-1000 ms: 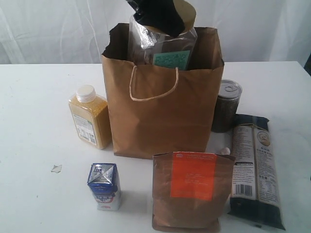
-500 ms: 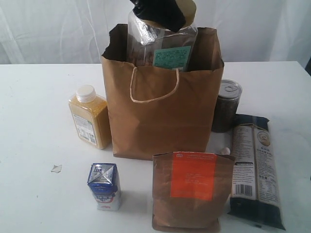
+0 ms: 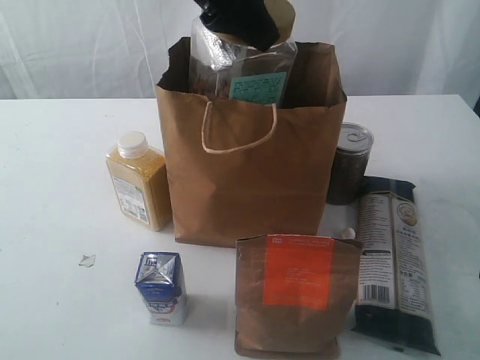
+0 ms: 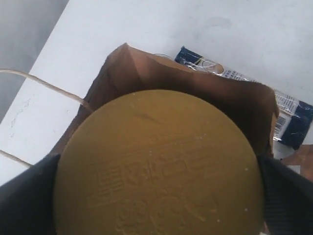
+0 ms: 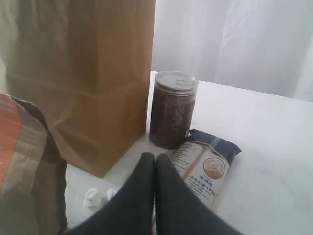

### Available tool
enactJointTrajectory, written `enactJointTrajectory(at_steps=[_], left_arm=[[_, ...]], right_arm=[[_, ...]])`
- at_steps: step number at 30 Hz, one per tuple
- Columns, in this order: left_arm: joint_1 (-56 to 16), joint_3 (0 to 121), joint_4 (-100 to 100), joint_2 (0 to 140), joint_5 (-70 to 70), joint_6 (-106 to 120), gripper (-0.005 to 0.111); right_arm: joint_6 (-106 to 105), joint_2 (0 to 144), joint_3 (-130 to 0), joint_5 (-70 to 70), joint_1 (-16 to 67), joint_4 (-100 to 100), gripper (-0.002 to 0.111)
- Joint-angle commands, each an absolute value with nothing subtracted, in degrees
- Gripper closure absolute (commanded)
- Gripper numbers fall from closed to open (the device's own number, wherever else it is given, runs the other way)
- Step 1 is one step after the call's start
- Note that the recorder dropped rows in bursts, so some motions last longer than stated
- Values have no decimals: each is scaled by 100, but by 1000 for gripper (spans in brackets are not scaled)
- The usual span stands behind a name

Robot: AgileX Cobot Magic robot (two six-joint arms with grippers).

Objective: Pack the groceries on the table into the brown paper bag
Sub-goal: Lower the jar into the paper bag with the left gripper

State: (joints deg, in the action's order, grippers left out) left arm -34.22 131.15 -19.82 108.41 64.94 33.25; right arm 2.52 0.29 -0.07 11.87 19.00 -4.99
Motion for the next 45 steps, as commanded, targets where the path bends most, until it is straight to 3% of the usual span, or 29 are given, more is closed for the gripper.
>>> enactJointTrajectory(at_steps=[1, 11, 34, 45], left_arm=[[-3334, 12535, -2155, 10490, 6996, 3346, 107], [-3334, 10990, -2143, 9739, 5880, 3649, 107], [-3325, 8677, -3247, 9727, 3351, 4831, 107], [-3215, 8570, -3349, 9648, 3483, 4843, 107]], right_arm=[[368, 0, 0, 1154, 1877, -526, 108], [368, 0, 0, 1154, 1877, -526, 108], [368, 0, 0, 1154, 1877, -526, 108], [368, 0, 0, 1154, 1877, -526, 108]])
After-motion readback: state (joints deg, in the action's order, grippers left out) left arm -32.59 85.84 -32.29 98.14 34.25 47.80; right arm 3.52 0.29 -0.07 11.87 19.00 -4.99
